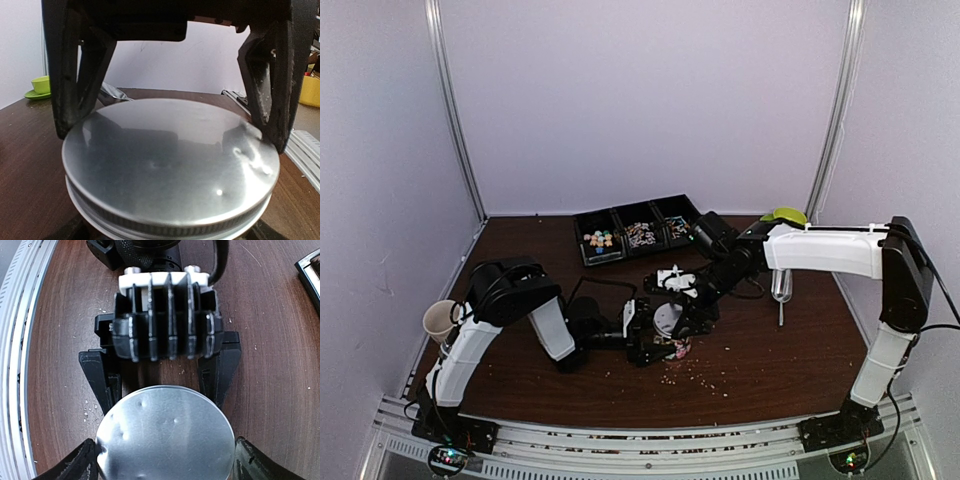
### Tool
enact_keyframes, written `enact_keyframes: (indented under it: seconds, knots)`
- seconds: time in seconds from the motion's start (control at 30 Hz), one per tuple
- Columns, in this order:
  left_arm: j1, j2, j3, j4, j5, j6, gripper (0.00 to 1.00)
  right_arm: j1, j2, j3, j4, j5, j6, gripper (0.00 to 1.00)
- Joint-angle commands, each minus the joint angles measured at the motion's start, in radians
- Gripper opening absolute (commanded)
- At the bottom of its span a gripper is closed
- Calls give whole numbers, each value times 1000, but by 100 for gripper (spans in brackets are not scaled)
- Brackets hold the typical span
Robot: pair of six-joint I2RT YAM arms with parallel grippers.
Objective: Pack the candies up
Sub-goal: Screw the box lid onto the packing box.
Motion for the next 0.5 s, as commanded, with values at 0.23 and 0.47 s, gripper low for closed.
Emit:
enact_keyframes:
  seconds: [0.23,0.47]
  knots:
    - [-3,77,-33,-102,-111,19,83,2,-31,-77,152,51,186,82]
    - [-3,67,-44,-111,-152,31,83,36,-37,-108,211,134,325,82]
